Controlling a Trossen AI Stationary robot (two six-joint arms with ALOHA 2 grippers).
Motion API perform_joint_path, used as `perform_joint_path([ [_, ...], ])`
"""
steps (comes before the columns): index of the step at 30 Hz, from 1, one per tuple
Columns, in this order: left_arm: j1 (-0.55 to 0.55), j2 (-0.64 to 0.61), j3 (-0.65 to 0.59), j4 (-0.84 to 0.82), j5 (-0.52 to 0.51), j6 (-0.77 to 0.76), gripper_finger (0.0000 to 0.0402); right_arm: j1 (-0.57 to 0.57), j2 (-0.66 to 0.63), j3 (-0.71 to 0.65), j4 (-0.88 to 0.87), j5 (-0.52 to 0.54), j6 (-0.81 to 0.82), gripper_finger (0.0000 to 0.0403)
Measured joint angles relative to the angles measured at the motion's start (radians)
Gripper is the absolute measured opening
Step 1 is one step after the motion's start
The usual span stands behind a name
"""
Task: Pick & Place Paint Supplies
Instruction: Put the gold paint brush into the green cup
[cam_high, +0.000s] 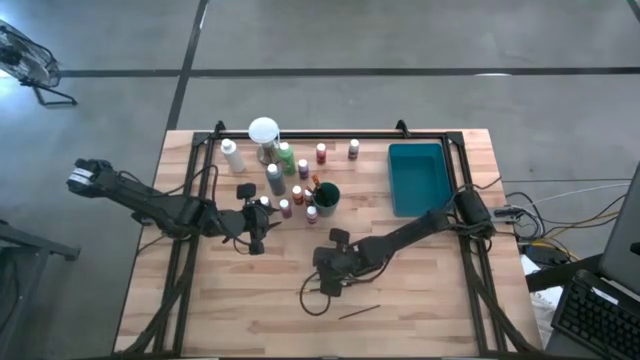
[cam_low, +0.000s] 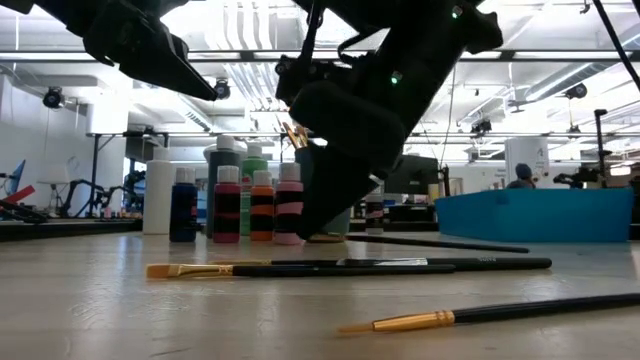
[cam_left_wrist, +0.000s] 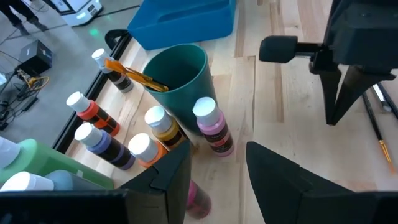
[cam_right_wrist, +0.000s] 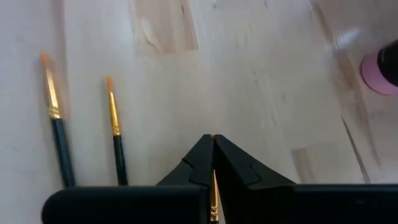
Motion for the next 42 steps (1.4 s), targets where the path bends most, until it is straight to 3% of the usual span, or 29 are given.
perform_joint_path([
  [6, 0.0, 0.0, -0.002, -0.002, 0.0, -0.018, 0.016, 0.009, -0.041, -0.003, -0.001, 0.032, -0.009, 0.0008],
  [14, 0.0, 0.0, -0.002, 0.003, 0.0, -0.023, 0.016, -0.005, -0.229, -0.073, 0.02, 0.171, -0.039, 0.0008],
  [16, 0.0, 0.0, -0.002, 0.003, 0.0, -0.024, 0.016, -0.017, -0.291, -0.127, 0.099, 0.198, -0.053, 0.0008],
  [19, 0.0, 0.0, -0.002, 0.005, 0.0, -0.024, 0.016, -0.033, -0.39, -0.24, 0.382, 0.193, -0.119, 0.0008],
  [22, 0.0, 0.0, -0.002, 0.022, 0.0, -0.022, 0.016, -0.064, -0.483, -0.371, 0.677, 0.139, -0.192, 0.0008],
  [26, 0.0, 0.0, -0.002, 0.042, 0.0, -0.021, 0.016, -0.137, -0.566, -0.505, 0.921, 0.136, -0.244, 0.0008],
  [29, 0.0, 0.0, -0.002, 0.051, -0.001, -0.02, 0.016, -0.191, -0.593, -0.548, 1.103, 0.054, -0.282, 0.0008],
  [32, 0.001, 0.0, -0.002, 0.055, -0.002, -0.02, 0.016, -0.243, -0.591, -0.555, 1.164, -0.037, -0.303, 0.0008],
  [37, 0.003, 0.0, -0.002, 0.07, -0.005, -0.046, 0.016, -0.326, -0.569, -0.522, 1.201, -0.082, -0.368, 0.0008],
  [42, 0.003, 0.0, -0.002, 0.086, -0.006, -0.048, 0.016, -0.428, -0.485, -0.484, 1.284, -0.239, -0.343, 0.0008],
])
